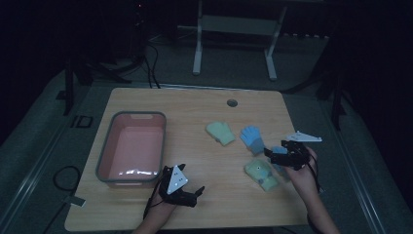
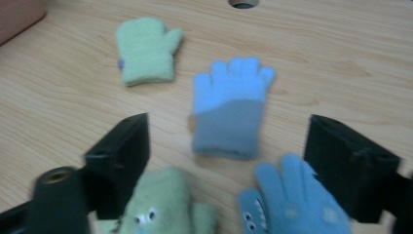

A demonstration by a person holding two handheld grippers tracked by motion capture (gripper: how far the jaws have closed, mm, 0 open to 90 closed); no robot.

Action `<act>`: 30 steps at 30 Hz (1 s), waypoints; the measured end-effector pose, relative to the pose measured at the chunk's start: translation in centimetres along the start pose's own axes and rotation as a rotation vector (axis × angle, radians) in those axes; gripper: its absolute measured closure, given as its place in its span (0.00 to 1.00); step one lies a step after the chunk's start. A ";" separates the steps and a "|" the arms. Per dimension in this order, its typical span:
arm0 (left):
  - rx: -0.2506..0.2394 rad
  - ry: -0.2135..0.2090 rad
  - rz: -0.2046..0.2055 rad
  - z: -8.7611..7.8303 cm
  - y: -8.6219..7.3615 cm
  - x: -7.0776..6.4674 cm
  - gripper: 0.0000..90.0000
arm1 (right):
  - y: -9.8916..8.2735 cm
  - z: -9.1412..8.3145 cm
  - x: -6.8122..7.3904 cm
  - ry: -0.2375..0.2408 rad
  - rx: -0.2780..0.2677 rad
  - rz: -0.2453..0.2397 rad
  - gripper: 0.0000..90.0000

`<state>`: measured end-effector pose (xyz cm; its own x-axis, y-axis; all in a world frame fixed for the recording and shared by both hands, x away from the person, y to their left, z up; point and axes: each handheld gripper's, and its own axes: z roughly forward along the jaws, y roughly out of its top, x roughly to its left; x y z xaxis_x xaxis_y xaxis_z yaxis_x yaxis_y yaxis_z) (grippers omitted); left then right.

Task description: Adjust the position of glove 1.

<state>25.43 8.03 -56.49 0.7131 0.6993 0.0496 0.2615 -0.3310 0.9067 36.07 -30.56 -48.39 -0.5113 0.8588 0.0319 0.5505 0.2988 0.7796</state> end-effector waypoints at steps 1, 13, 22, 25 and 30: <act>0.000 -0.001 0.000 0.0 0.0 0.0 0.00 | 0.0 0.0 0.0 0.000 0.000 0.000 0.22; 0.000 -0.006 -0.002 0.0 0.0 0.1 0.00 | 2.1 3.5 2.2 0.088 0.038 -0.059 0.47; 0.000 -0.010 0.001 0.0 0.0 0.1 0.00 | 3.5 6.2 3.9 0.128 0.038 -0.110 0.56; -0.001 -0.012 0.000 0.0 0.0 0.1 0.00 | 4.3 7.2 4.4 0.138 0.052 -0.118 0.58; 0.000 -0.017 0.000 -0.1 0.0 0.1 0.00 | 5.5 9.1 5.2 0.162 0.080 -0.136 0.60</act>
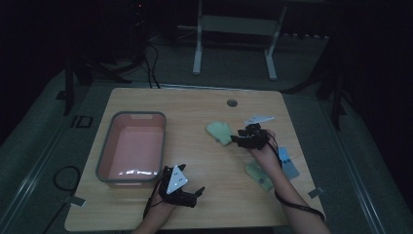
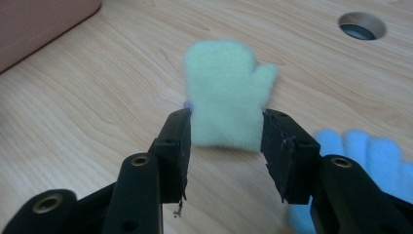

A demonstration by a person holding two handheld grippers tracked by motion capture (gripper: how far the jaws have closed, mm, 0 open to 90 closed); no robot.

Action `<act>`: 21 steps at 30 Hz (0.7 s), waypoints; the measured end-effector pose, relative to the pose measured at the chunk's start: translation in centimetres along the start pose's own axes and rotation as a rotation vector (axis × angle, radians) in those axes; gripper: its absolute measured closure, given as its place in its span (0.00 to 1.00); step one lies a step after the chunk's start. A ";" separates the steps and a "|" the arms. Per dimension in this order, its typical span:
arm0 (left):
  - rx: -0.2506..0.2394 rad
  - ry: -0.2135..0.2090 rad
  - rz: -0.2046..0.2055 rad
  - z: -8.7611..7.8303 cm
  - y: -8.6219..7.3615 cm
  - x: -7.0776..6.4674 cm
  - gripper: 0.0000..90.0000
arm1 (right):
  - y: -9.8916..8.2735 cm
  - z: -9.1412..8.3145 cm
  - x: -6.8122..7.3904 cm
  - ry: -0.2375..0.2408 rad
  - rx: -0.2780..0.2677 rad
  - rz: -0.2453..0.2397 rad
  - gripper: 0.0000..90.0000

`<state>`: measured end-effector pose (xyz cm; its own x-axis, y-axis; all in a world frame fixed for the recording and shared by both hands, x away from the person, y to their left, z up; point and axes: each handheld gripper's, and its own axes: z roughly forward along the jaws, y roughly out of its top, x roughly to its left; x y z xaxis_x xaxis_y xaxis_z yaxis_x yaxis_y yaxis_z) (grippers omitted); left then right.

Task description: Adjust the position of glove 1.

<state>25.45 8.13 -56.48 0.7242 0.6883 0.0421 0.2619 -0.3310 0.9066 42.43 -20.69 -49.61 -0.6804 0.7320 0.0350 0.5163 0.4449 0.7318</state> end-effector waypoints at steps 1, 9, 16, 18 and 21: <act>0.001 -0.001 0.001 0.0 0.0 0.0 0.00 | 0.2 0.3 0.1 0.002 0.000 -0.002 0.60; -0.002 -0.001 0.004 0.0 0.0 0.0 0.00 | 1.4 2.6 0.2 0.013 0.017 -0.022 0.68; -0.002 -0.004 0.006 0.0 0.0 -0.1 0.00 | 2.5 5.2 -0.3 0.030 0.032 0.000 0.71; -0.002 -0.005 0.005 0.0 0.0 -0.1 0.00 | 2.8 5.8 -0.5 0.026 0.035 -0.006 0.71; -0.003 -0.006 0.005 0.0 0.0 -0.1 0.00 | 3.0 6.6 -0.6 0.032 0.048 -0.023 0.67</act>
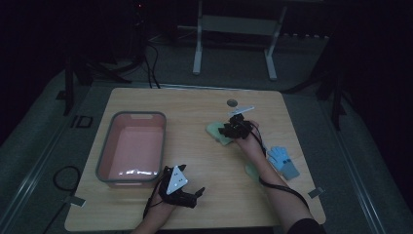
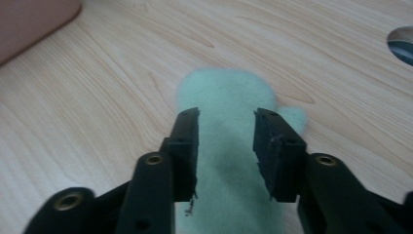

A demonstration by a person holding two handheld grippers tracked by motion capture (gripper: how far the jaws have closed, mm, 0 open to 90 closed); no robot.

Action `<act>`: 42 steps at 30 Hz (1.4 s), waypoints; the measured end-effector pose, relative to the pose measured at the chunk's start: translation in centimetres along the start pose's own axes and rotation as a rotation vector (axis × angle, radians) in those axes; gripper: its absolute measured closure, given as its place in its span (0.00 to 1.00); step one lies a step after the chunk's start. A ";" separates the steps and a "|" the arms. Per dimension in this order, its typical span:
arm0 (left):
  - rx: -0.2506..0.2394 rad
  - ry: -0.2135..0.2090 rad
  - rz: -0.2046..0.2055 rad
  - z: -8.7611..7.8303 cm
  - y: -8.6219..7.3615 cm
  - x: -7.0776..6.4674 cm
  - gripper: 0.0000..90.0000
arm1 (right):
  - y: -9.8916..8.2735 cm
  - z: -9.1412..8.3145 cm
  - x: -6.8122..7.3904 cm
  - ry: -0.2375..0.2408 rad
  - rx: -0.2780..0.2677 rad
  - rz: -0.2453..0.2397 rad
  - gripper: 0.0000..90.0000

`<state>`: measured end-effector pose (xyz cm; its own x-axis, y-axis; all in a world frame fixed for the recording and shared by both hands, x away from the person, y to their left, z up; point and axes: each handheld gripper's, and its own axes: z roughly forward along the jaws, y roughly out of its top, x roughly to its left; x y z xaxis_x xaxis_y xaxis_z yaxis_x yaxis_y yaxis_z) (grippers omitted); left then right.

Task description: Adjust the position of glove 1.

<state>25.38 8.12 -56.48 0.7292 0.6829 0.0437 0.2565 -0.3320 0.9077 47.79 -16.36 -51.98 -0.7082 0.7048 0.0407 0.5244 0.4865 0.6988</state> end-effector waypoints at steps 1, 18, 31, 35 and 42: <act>-0.001 0.000 0.000 0.0 0.0 0.0 0.00 | 0.0 0.2 0.0 -0.003 0.006 -0.010 0.67; -0.003 -0.004 -0.003 0.0 0.0 0.1 0.00 | -0.8 3.1 -0.7 0.018 0.028 -0.068 0.82; -0.002 -0.005 -0.007 0.0 0.0 0.1 0.00 | 0.1 0.2 2.1 -0.069 0.015 0.067 0.96; -0.002 -0.002 -0.001 0.0 0.0 0.0 0.00 | 0.0 -3.2 4.1 -0.114 -0.032 0.102 0.96; 0.001 0.004 0.003 0.0 0.0 0.0 0.00 | -1.1 -5.9 6.5 -0.127 -0.064 0.169 0.96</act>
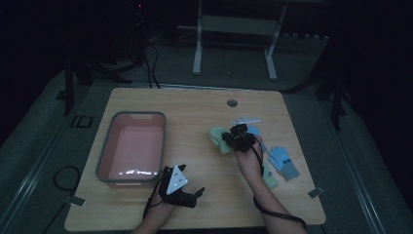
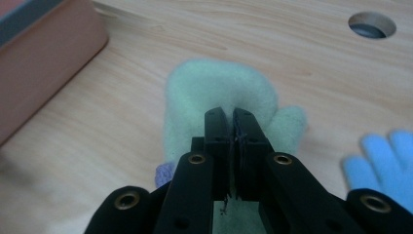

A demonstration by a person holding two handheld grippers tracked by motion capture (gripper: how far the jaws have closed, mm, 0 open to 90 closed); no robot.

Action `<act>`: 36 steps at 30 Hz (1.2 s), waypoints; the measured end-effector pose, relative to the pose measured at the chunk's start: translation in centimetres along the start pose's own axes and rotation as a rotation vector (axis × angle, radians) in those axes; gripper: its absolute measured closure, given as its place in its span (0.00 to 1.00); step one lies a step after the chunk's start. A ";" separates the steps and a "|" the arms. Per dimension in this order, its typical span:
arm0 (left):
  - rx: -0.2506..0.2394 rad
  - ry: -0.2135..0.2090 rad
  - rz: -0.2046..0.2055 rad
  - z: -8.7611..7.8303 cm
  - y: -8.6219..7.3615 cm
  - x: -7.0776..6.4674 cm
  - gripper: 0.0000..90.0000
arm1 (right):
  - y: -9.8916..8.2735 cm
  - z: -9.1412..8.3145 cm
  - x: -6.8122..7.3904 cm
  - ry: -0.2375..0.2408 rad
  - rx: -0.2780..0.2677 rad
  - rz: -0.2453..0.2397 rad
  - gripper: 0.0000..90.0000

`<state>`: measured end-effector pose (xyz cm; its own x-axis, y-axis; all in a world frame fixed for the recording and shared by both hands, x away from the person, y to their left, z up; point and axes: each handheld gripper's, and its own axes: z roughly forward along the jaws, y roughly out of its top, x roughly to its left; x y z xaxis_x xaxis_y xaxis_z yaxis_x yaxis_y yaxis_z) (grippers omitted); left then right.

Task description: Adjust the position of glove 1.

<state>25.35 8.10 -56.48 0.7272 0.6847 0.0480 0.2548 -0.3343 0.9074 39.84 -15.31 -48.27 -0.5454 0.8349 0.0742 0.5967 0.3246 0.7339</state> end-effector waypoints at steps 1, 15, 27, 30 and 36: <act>0.001 0.001 0.003 0.0 0.0 0.0 0.00 | -0.7 -0.9 0.7 -0.011 -0.008 0.016 0.96; -0.014 0.032 0.006 -0.2 -0.1 -0.6 0.00 | -5.3 -4.3 5.1 -0.087 -0.077 0.111 0.96; -0.022 0.030 0.008 -0.3 -0.1 -0.7 0.00 | -8.6 -2.4 6.2 -0.165 -0.048 0.165 0.96; -0.027 0.027 0.002 -0.3 -0.1 -0.7 0.00 | -10.0 -1.5 6.2 -0.171 -0.020 0.199 0.95; -0.022 0.029 0.016 -0.2 -0.1 -0.8 0.00 | -10.5 -0.6 6.4 -0.146 0.005 0.179 0.84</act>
<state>24.60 7.73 -56.51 0.7120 0.6982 0.0742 0.2289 -0.3308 0.9155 29.70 -13.62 -55.13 -0.3399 0.9347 0.1042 0.6797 0.1675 0.7141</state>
